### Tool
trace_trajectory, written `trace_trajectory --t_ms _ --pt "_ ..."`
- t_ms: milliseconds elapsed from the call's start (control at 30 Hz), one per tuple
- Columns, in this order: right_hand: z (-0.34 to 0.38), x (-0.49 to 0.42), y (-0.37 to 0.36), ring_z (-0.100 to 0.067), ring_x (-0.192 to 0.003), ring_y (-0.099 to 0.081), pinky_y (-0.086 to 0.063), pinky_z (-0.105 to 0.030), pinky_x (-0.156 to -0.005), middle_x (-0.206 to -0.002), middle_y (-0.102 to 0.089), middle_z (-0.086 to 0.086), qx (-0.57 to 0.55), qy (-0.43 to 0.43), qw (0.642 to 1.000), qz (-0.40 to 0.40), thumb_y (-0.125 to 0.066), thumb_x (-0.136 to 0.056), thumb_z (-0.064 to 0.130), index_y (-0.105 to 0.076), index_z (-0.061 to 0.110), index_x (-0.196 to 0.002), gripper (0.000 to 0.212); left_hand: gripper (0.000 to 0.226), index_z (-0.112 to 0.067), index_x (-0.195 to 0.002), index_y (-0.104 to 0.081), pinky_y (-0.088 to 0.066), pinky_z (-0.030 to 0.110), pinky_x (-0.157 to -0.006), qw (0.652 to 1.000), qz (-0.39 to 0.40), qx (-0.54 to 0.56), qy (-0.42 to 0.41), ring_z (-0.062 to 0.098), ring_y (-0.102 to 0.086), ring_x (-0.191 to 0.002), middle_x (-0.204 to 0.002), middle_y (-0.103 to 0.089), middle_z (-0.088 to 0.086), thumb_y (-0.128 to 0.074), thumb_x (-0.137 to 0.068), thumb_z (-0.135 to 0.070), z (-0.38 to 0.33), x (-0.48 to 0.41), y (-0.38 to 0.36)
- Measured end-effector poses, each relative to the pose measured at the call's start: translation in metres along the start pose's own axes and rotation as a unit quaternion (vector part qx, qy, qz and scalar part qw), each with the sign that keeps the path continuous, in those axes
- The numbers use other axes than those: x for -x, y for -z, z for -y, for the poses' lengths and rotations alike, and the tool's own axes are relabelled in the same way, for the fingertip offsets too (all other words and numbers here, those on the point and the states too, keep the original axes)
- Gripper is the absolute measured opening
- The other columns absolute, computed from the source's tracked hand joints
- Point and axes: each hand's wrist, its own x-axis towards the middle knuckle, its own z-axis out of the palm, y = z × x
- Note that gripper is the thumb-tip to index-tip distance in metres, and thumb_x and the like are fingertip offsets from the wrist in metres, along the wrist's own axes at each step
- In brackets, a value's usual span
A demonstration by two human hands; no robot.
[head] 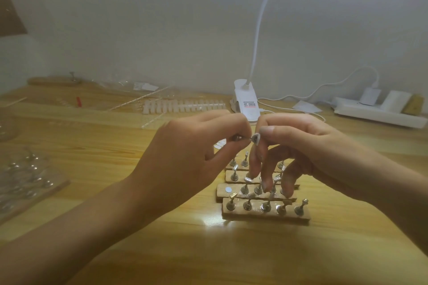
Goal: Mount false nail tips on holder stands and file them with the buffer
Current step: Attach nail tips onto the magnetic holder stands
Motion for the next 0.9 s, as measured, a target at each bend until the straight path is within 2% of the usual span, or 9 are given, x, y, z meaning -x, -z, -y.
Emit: trace_trajectory --t_ms 100,167,467,533,667,767,833,900 --pt "0.004 0.004 0.003 -0.012 -0.069 -0.067 -0.051 -0.018 -0.057 -0.078 -0.069 -0.002 -0.047 -0.026 0.997 0.050 -0.052 -0.102 0.024 -0.062 0.007 -0.081 0.028 0.021 -0.017 -0.082 -0.067 -0.040 0.020 -0.044 1.000 0.000 -0.008 -0.010 0.006 -0.045 -0.044 -0.075 -0.061 -0.013 -0.056 -0.093 -0.030 0.000 0.001 -0.001" --pt "0.008 0.007 0.003 -0.021 -0.067 -0.070 -0.051 -0.022 -0.048 -0.081 -0.071 -0.010 -0.078 -0.048 0.992 0.082 -0.052 -0.096 0.029 -0.061 0.006 -0.081 0.029 0.019 -0.017 -0.082 -0.067 -0.041 0.023 -0.043 1.000 0.000 -0.014 -0.015 0.005 -0.044 -0.044 -0.075 -0.061 -0.013 -0.058 -0.093 -0.028 0.001 0.001 -0.001" --pt "0.008 0.007 0.001 -0.021 -0.063 -0.069 -0.050 -0.022 -0.045 -0.076 -0.070 -0.010 -0.103 -0.043 0.991 0.073 -0.050 -0.091 0.022 -0.063 0.013 -0.072 0.025 0.019 -0.018 -0.082 -0.067 -0.044 0.030 -0.043 0.999 -0.026 -0.023 -0.029 0.003 -0.042 -0.045 -0.076 -0.060 -0.013 -0.058 -0.094 -0.030 0.001 0.004 -0.006" --pt "0.005 0.006 -0.001 -0.021 -0.060 -0.068 -0.049 -0.022 -0.043 -0.074 -0.068 -0.012 -0.135 -0.046 0.988 0.067 -0.050 -0.090 0.019 -0.062 0.012 -0.069 0.025 0.016 -0.022 -0.083 -0.064 -0.042 0.027 -0.044 0.999 -0.039 -0.012 -0.022 0.005 -0.044 -0.046 -0.080 -0.059 -0.012 -0.058 -0.094 -0.031 0.001 0.006 -0.008" --pt "0.001 0.000 -0.009 -0.019 -0.053 -0.065 -0.048 -0.021 -0.041 -0.067 -0.066 -0.012 -0.209 -0.061 0.975 0.049 -0.053 -0.088 0.015 -0.060 0.012 -0.060 0.029 0.008 -0.028 -0.088 -0.059 -0.031 0.013 -0.047 0.998 -0.062 0.026 0.018 0.008 -0.049 -0.049 -0.084 -0.058 -0.013 -0.058 -0.094 -0.032 0.001 0.010 -0.011" --pt "-0.001 0.001 -0.018 -0.016 -0.051 -0.063 -0.049 -0.020 -0.041 -0.065 -0.065 -0.009 -0.260 -0.060 0.963 0.033 -0.049 -0.085 0.018 -0.060 0.014 -0.055 0.031 0.005 -0.031 -0.088 -0.057 -0.029 0.007 -0.048 0.990 -0.084 0.097 0.058 0.006 -0.052 -0.047 -0.076 -0.059 -0.021 -0.059 -0.093 -0.032 0.001 0.012 -0.013" --pt "-0.001 0.002 -0.024 -0.017 -0.049 -0.063 -0.049 -0.021 -0.041 -0.064 -0.065 -0.010 -0.278 -0.064 0.958 0.031 -0.049 -0.083 0.018 -0.059 0.013 -0.054 0.031 0.005 -0.034 -0.089 -0.058 -0.034 0.013 -0.042 0.981 -0.097 0.150 0.073 0.009 -0.053 -0.043 -0.075 -0.062 -0.020 -0.059 -0.092 -0.031 -0.002 0.013 -0.015" --pt "0.000 0.003 -0.028 -0.020 -0.049 -0.063 -0.050 -0.022 -0.041 -0.063 -0.065 -0.013 -0.278 -0.068 0.958 0.028 -0.049 -0.087 0.015 -0.058 0.012 -0.055 0.034 0.006 -0.035 -0.089 -0.060 -0.038 0.022 -0.035 0.965 -0.111 0.216 0.094 0.014 -0.053 -0.039 -0.079 -0.065 -0.011 -0.060 -0.092 -0.030 -0.004 0.015 -0.018"
